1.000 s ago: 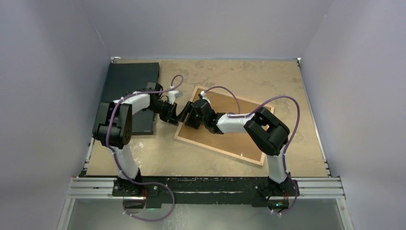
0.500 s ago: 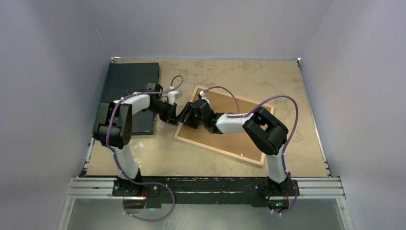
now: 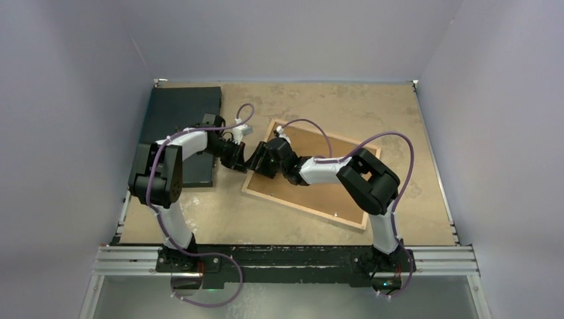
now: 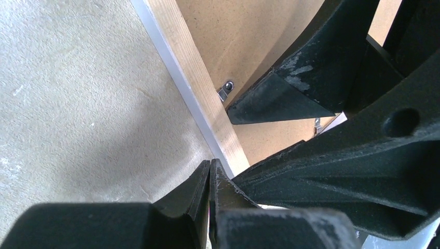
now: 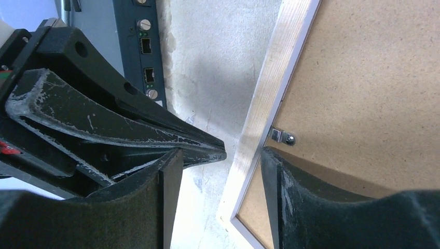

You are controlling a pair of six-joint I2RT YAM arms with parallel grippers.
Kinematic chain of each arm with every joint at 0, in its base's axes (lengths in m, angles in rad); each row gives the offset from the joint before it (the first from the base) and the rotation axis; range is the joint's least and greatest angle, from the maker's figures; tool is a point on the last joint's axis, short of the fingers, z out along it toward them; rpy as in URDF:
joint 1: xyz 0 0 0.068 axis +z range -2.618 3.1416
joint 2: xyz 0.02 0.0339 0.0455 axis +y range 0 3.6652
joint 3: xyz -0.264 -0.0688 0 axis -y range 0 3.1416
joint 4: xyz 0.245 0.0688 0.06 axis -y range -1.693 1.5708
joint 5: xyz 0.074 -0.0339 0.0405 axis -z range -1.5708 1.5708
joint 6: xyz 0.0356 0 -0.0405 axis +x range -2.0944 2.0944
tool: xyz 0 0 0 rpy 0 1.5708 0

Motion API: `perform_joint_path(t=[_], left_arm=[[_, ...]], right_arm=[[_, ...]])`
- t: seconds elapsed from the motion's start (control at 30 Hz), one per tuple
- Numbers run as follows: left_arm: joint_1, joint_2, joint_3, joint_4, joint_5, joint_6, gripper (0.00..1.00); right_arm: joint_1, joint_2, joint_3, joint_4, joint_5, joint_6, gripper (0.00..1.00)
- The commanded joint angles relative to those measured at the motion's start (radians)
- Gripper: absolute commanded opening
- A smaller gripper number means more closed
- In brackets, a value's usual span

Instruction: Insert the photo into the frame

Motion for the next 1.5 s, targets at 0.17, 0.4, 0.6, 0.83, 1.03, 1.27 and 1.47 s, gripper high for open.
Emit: perform_joint_path(t=[0.17, 0.4, 0.6, 0.83, 1.03, 1.27, 1.47], left_arm=[[-0.003, -0.052, -0.002, -0.030, 0.039, 0.040, 0.00], [-0.003, -0.047, -0.007, -0.036, -0.007, 0.102, 0.00], [-0.011, -0.062, -0.031, -0.046, -0.045, 0.172, 0.00], [-0.078, -0.086, -0.066, -0.039, -0.126, 0.222, 0.00], [-0.119, -0.112, -0.084, -0.037, -0.172, 0.240, 0.00], [-0.179, -0.135, -0.113, -0.059, -0.208, 0.298, 0.00], [-0.292, -0.099, -0.078, -0.073, -0.203, 0.313, 0.00]], right_arm=[[-0.011, -0.116, 0.023, -0.044, 0.047, -0.101, 0.86], [-0.197, -0.430, -0.095, -0.315, 0.118, -0.146, 0.99], [-0.541, -0.675, -0.226, -0.592, 0.314, -0.197, 0.99], [-0.825, -0.673, -0.294, -0.648, 0.395, -0.230, 0.99], [-0.852, -0.499, -0.293, -0.585, 0.348, -0.215, 0.99], [-0.852, -0.378, -0.231, -0.462, 0.211, -0.252, 0.99], [-0.804, -0.215, -0.042, -0.425, 0.110, -0.287, 0.99]])
